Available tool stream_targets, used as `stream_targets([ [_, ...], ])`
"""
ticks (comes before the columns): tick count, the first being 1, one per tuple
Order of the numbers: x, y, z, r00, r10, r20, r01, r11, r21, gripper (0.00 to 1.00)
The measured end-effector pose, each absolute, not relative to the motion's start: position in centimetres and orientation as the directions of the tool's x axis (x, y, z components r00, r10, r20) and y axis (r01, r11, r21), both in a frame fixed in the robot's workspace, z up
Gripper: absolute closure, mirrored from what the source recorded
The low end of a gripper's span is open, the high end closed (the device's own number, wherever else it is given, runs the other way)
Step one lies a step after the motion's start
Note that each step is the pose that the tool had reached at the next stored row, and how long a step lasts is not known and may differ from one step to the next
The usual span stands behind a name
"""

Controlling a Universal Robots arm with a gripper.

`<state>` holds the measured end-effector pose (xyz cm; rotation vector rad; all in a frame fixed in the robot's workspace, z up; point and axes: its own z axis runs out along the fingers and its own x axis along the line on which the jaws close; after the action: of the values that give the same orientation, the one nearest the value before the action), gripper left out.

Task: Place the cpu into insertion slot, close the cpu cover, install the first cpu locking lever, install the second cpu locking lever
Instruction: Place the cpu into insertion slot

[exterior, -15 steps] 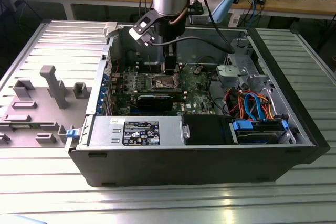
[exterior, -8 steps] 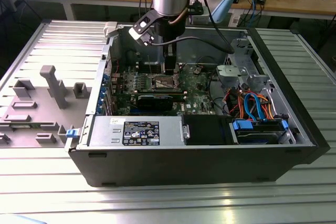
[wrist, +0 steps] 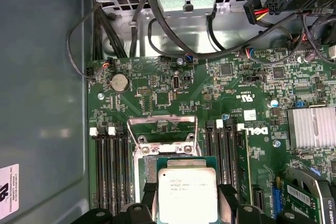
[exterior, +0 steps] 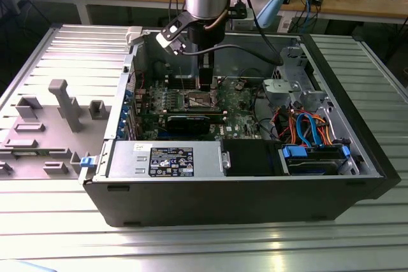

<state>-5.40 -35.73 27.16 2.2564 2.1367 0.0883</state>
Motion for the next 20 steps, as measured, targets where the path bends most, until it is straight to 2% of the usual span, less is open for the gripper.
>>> stream_targets([
  [20, -5.40, -35.58, 27.12, 0.081, 0.997, 0.018, 0.995, -0.082, 0.063, 0.45],
])
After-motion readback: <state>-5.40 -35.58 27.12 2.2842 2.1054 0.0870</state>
